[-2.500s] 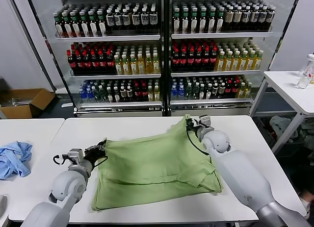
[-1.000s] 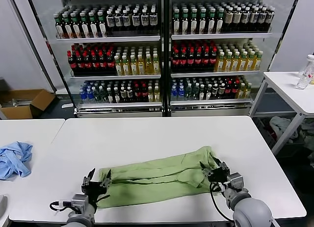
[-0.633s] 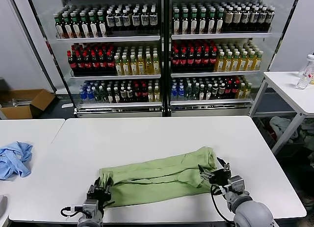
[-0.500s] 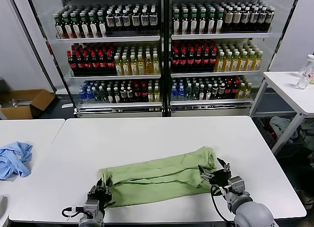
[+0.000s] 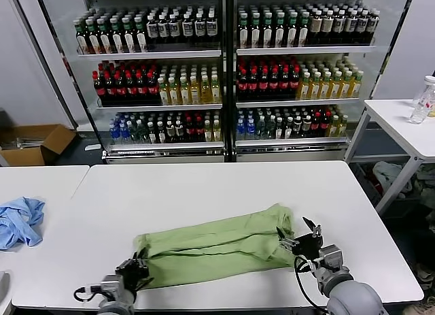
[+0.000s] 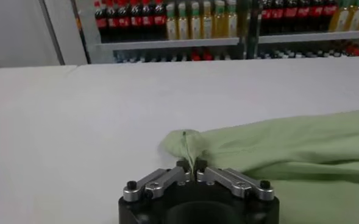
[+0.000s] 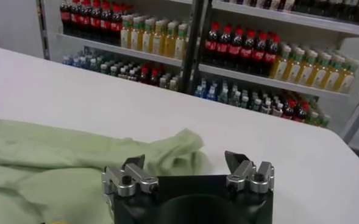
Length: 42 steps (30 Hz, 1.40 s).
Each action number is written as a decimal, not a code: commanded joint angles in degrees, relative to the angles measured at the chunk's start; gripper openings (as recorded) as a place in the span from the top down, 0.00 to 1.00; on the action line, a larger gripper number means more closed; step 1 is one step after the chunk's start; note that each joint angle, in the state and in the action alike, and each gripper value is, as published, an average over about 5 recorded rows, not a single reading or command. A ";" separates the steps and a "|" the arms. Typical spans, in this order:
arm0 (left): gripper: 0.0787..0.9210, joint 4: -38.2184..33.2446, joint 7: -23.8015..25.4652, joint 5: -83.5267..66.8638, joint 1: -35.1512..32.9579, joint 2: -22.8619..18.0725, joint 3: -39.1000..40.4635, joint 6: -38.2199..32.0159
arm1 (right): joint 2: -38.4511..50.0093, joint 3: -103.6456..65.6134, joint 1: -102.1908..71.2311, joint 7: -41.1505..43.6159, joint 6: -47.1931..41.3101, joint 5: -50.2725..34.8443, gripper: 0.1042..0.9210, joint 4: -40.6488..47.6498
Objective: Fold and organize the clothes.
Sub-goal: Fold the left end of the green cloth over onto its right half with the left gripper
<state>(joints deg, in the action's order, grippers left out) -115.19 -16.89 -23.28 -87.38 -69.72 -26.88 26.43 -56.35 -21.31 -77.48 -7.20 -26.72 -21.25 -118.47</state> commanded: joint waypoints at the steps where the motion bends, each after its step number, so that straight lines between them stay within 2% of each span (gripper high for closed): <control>1: 0.98 -0.34 4.29 -16.62 0.00 8.69 -20.70 0.86 | 0.14 -0.16 0.08 0.03 0.38 -0.15 0.12 -0.07; 7: 0.98 1.30 5.00 -20.91 2.13 14.65 -28.14 1.36 | 0.40 -0.17 0.61 0.03 0.70 -0.38 0.12 0.13; 12: 0.98 -1.76 4.42 -31.03 4.02 15.96 -30.01 2.94 | 0.78 -0.33 0.46 0.01 0.86 -0.58 0.12 -0.27; 17: 0.98 -11.26 4.02 -47.69 2.93 11.81 -26.66 5.03 | 1.27 -1.00 0.04 -0.01 0.97 -0.94 0.12 -0.80; 20: 0.98 -16.50 4.20 -54.58 1.98 7.82 -21.42 5.85 | 1.37 -1.17 -0.18 -0.03 1.01 -0.99 0.12 -0.98; 24: 0.98 -19.38 4.40 -58.31 2.77 2.95 -11.37 5.63 | 1.47 -0.97 -0.45 -0.03 1.01 -0.86 0.12 -1.19; 28: 0.98 -17.45 4.11 -56.53 6.08 -0.81 -2.81 4.40 | 1.62 -0.67 -0.25 -0.02 1.01 -0.72 0.12 -1.10; 34: 0.98 -8.45 2.99 -50.51 11.88 -3.30 6.18 3.29 | 1.44 -0.52 -0.03 -0.01 1.00 -0.66 0.12 -0.78; 38: 0.98 -3.81 2.80 -45.64 14.83 -4.06 8.83 3.46 | 1.11 -0.26 0.10 0.00 1.00 -0.54 0.12 -0.62; 42: 0.98 -3.23 4.41 -42.89 16.14 -4.55 9.40 4.92 | 0.92 -0.12 0.38 0.01 0.96 -0.51 0.12 -0.48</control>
<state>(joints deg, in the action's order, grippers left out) -124.02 -13.70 -70.60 -77.43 -70.64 -27.86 30.13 -55.38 -21.48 -77.17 -7.19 -25.74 -21.78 -119.09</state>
